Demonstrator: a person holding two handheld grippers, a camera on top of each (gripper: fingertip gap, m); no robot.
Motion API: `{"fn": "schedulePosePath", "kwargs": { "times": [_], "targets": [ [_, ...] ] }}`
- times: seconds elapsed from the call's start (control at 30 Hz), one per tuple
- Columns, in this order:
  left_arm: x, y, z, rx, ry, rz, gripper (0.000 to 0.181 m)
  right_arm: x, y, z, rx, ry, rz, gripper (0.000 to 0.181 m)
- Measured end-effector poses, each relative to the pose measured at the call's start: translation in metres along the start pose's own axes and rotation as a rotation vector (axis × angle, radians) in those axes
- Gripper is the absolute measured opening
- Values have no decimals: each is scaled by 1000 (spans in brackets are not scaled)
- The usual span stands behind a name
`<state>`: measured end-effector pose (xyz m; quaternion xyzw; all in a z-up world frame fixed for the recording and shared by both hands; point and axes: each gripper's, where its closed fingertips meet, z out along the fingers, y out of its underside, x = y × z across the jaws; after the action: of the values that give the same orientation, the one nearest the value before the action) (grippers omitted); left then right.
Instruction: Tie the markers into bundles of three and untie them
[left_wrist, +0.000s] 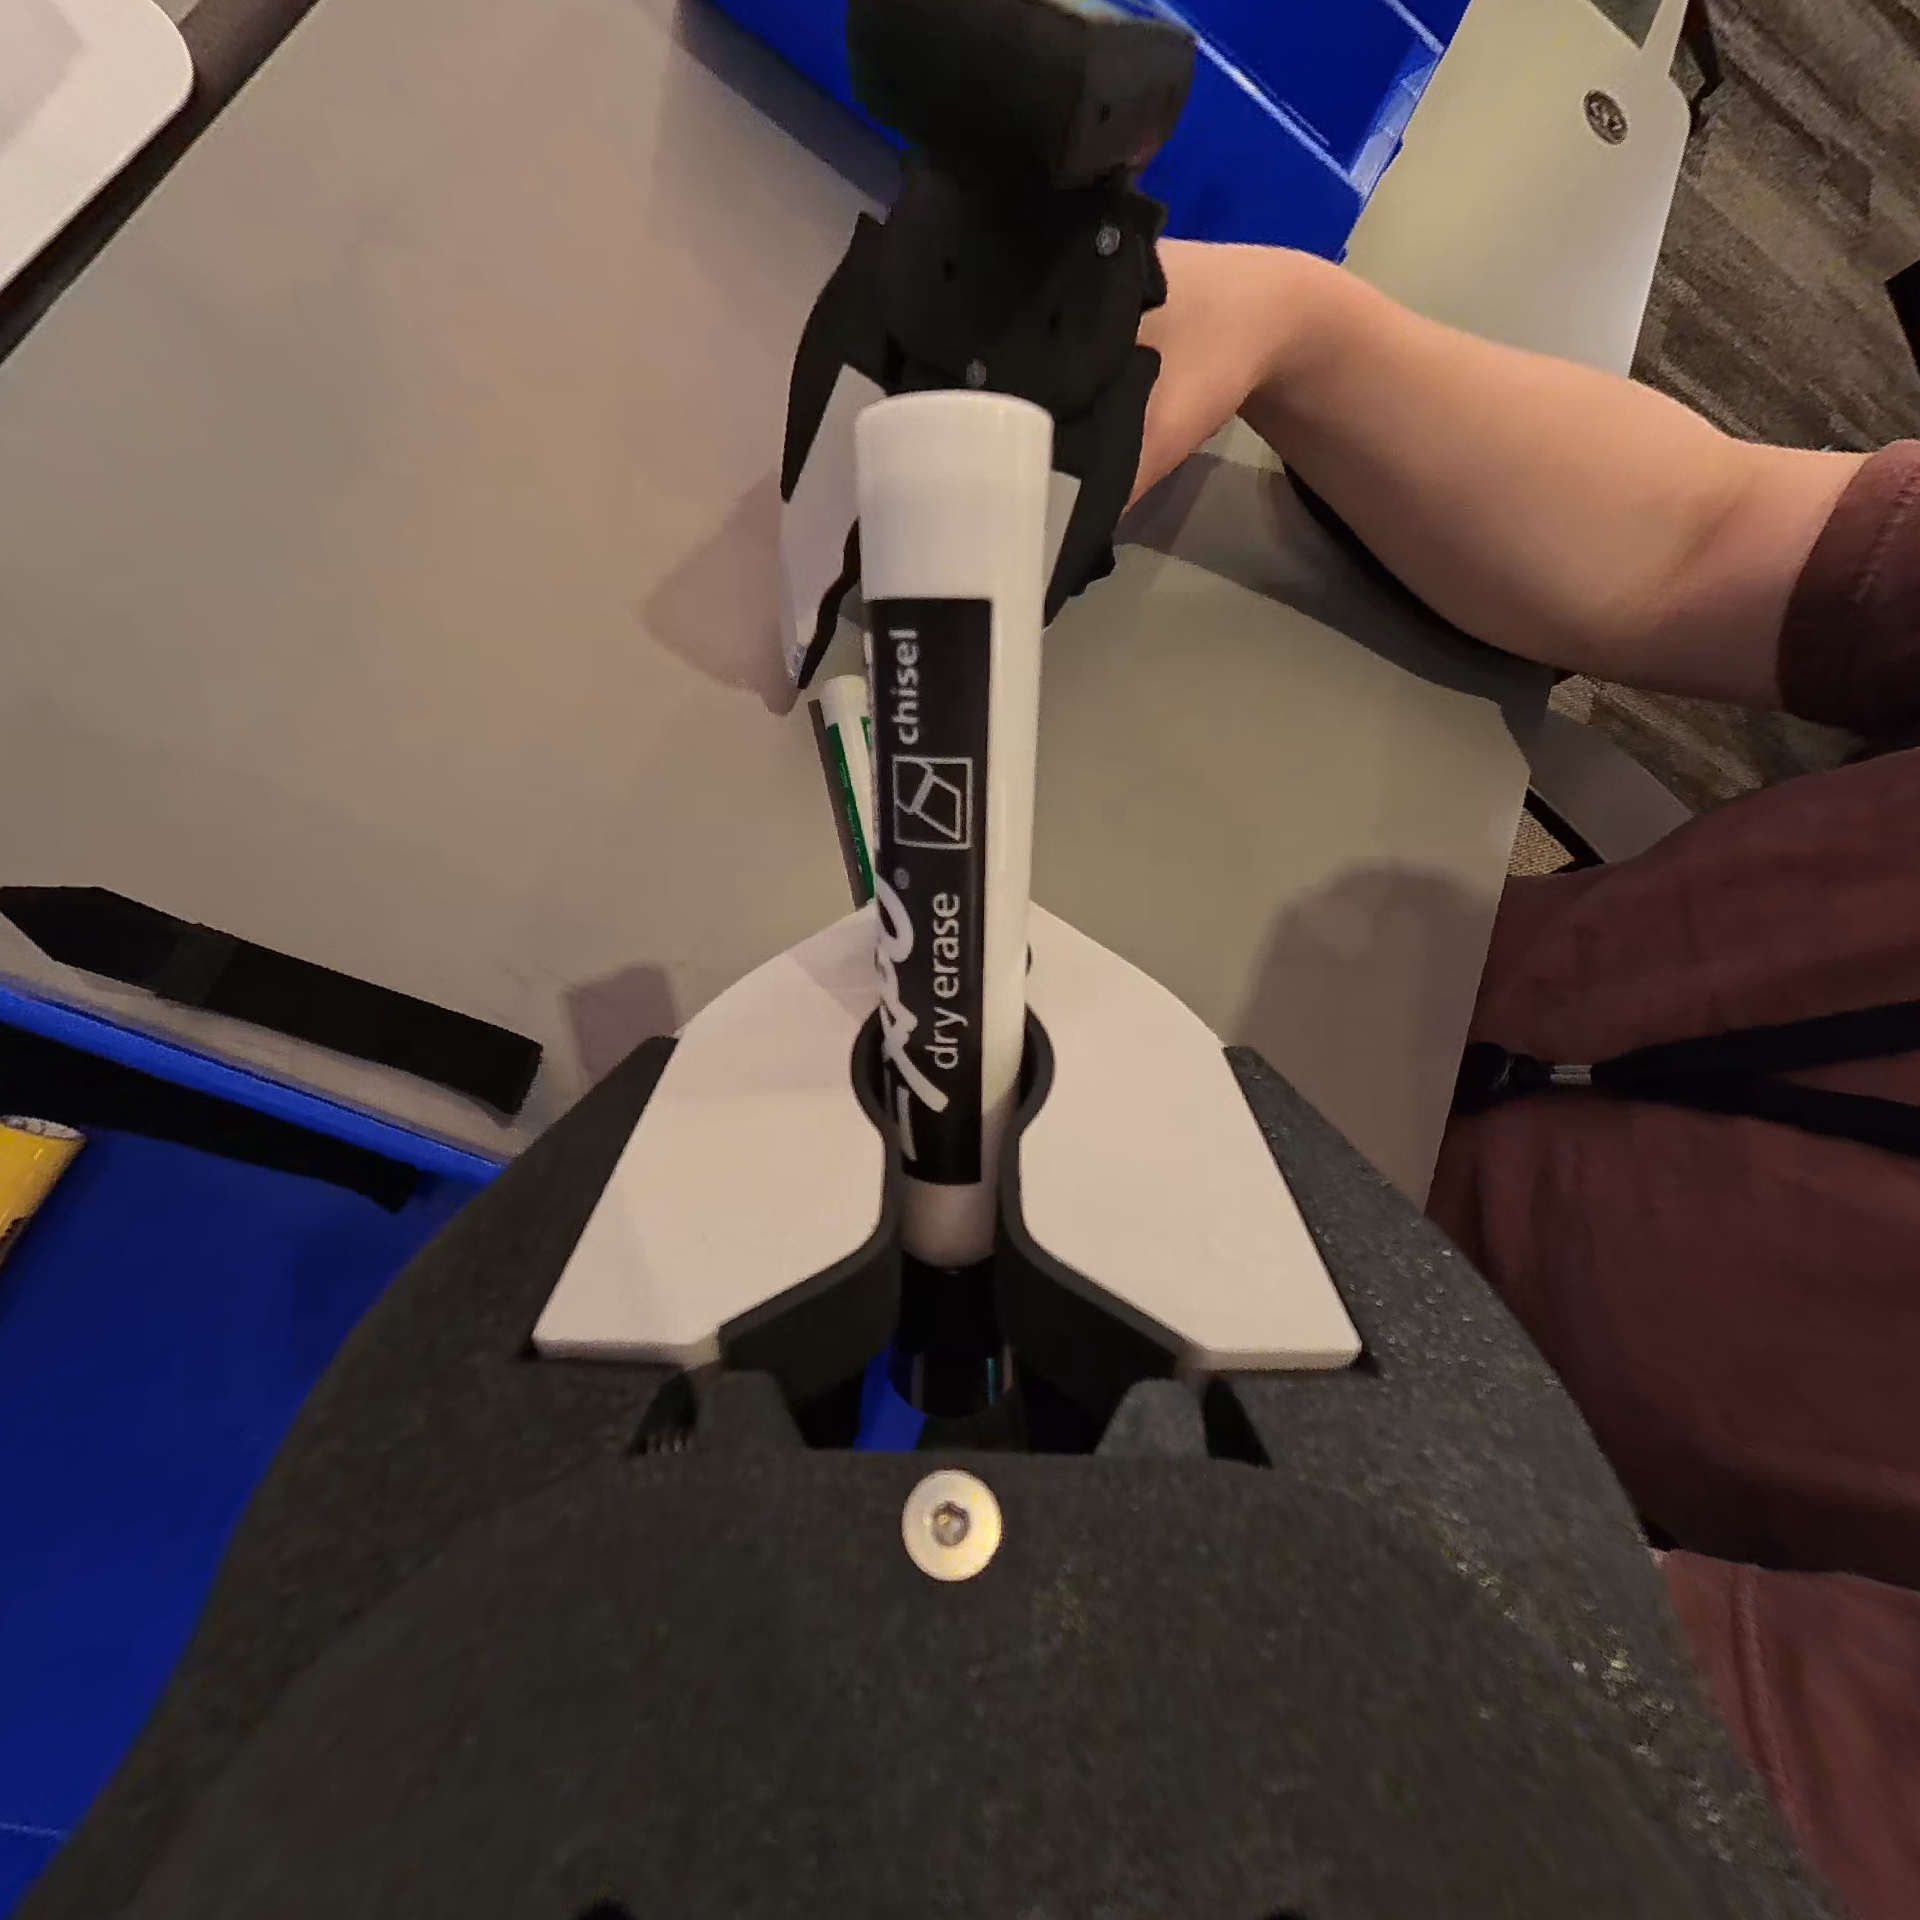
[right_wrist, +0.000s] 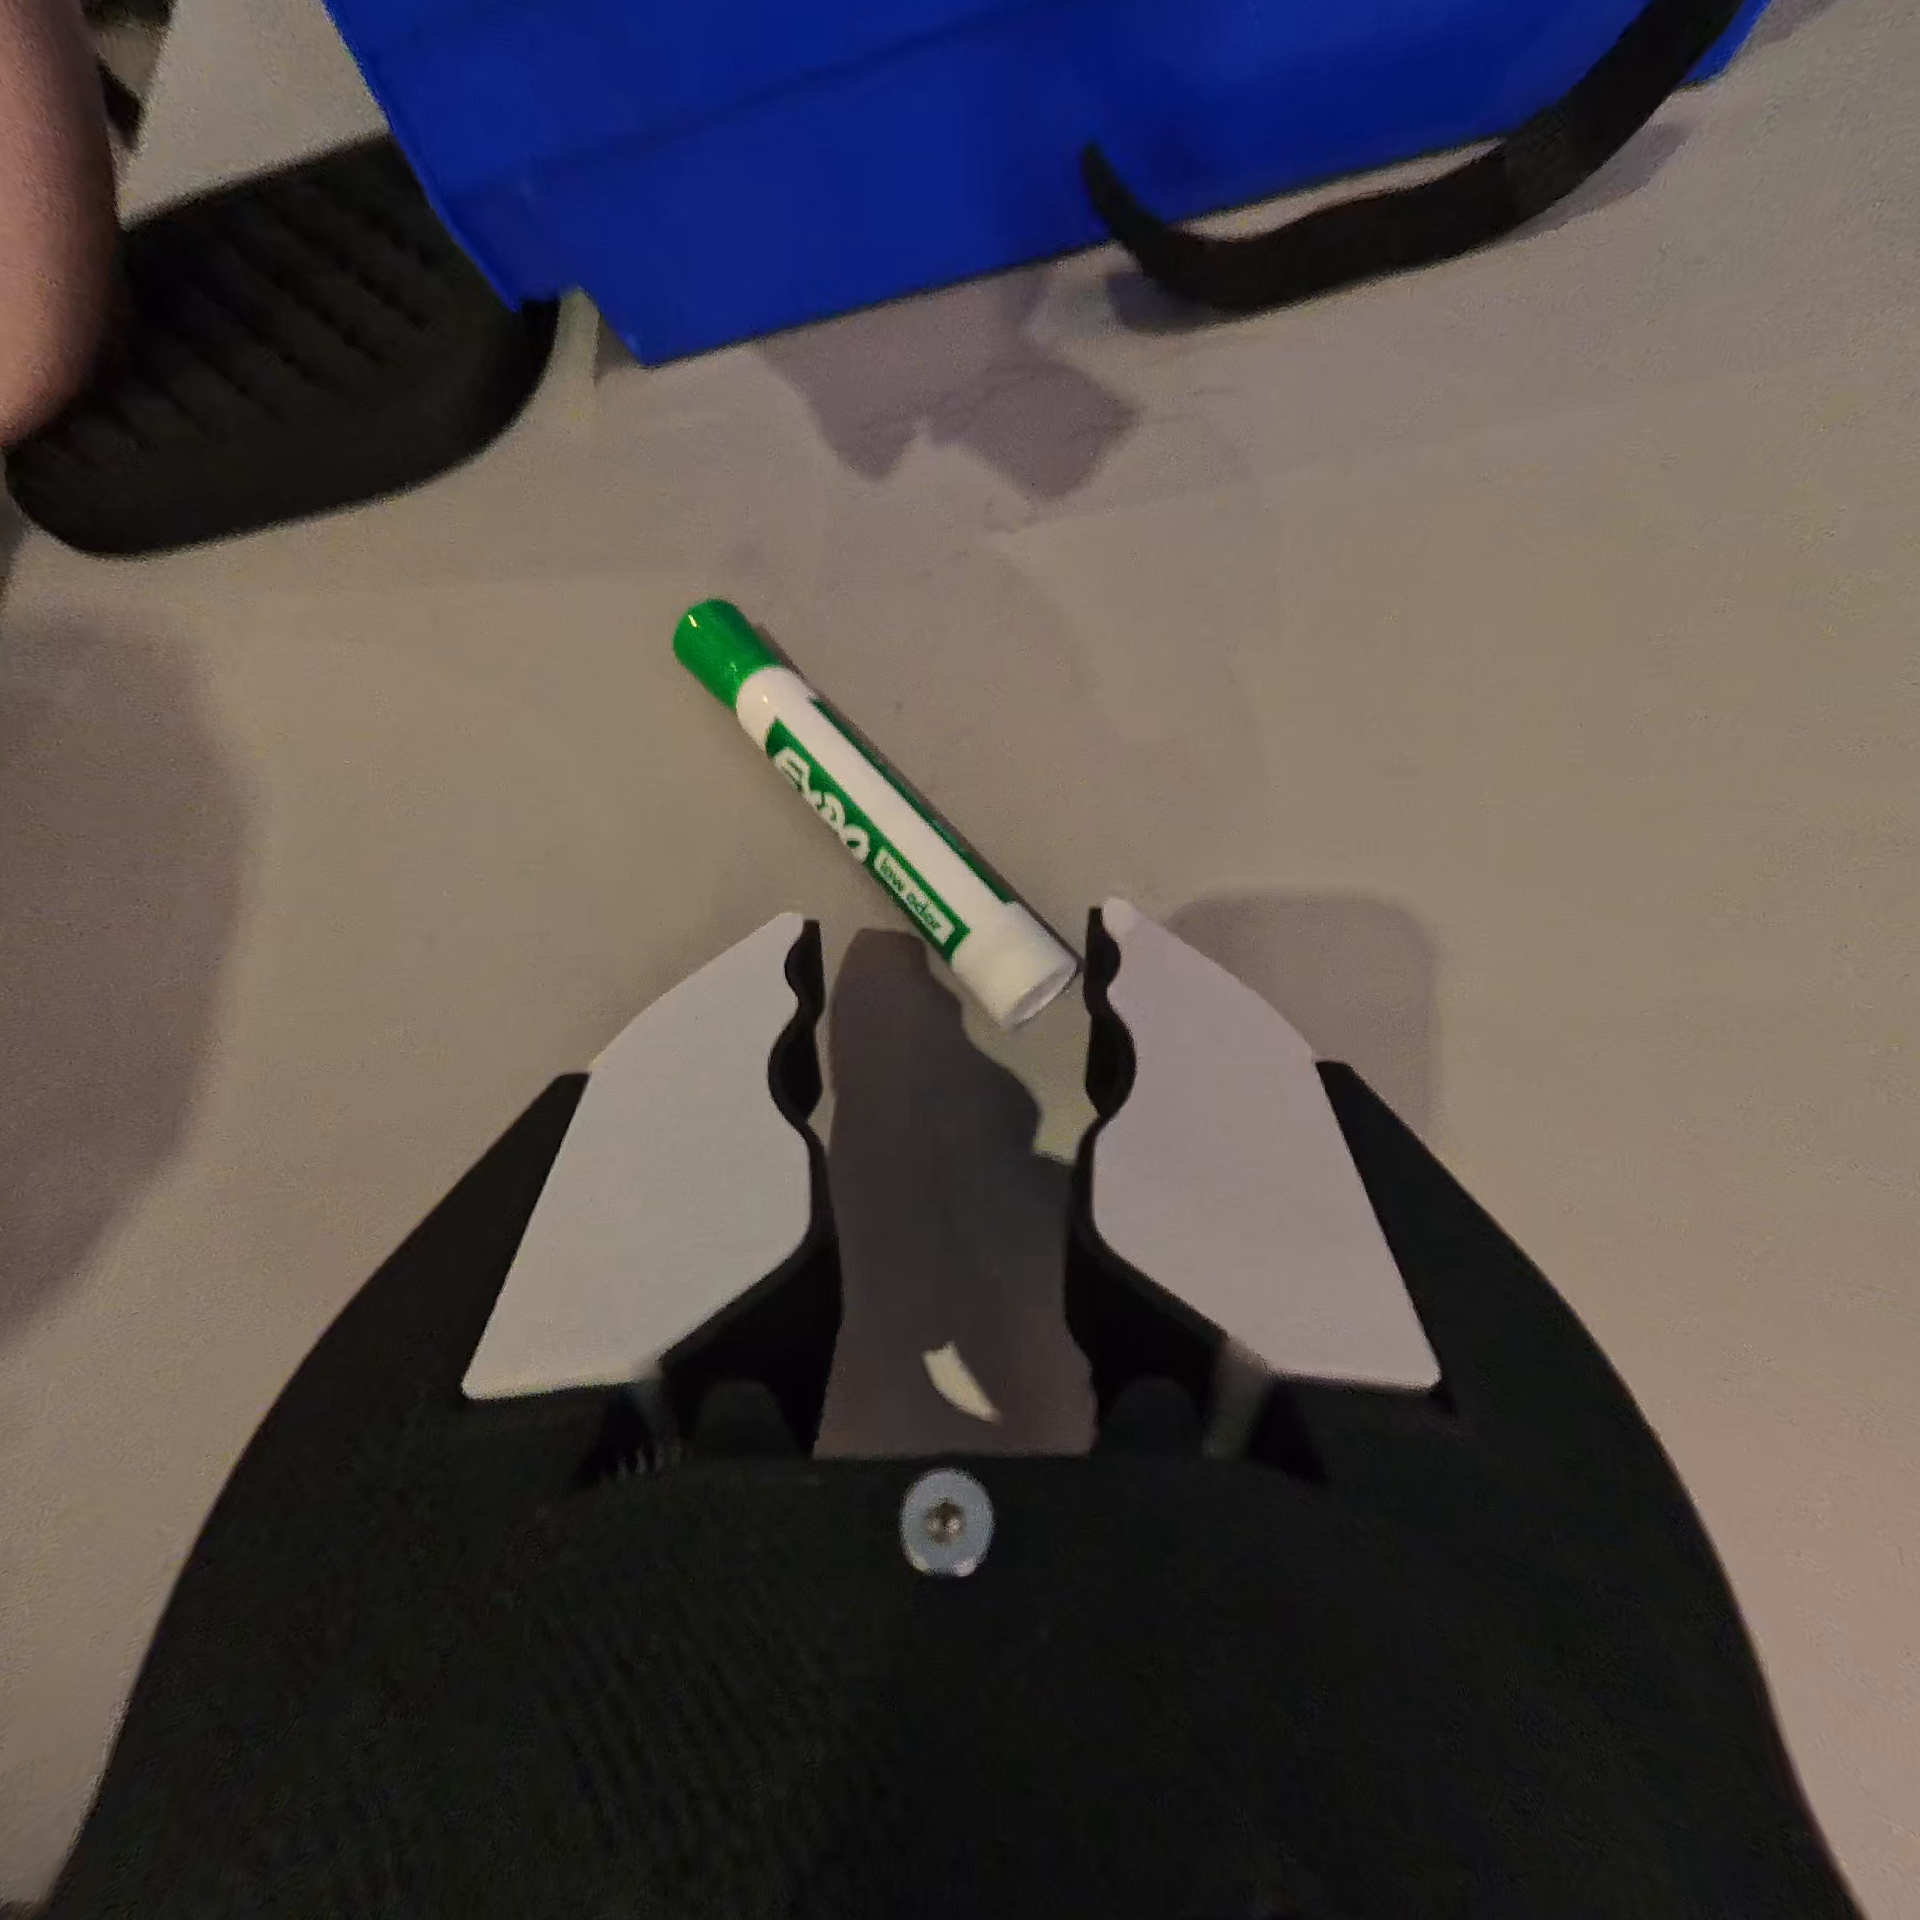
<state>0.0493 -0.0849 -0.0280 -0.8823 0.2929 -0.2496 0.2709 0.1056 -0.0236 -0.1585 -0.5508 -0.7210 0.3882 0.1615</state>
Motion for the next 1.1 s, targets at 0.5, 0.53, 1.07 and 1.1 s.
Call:
{"fn": "schedulePosePath", "kwargs": {
  "times": [0.5,0.53,1.07,1.1],
  "targets": [
    [3,7,24,-84,52,6,14,-19,2,4,13,-59,-171,20],
    [2,8,28,-101,50,7,14,-24,-5,-1,36,-71,-178,20],
    [18,15,69,-237,120,85,14,-60,-49,-50,76,-81,-207,19],
    [16,17,70,-247,118,82,15,-59,-50,-50,85,-86,-202,19]
  ]
}}
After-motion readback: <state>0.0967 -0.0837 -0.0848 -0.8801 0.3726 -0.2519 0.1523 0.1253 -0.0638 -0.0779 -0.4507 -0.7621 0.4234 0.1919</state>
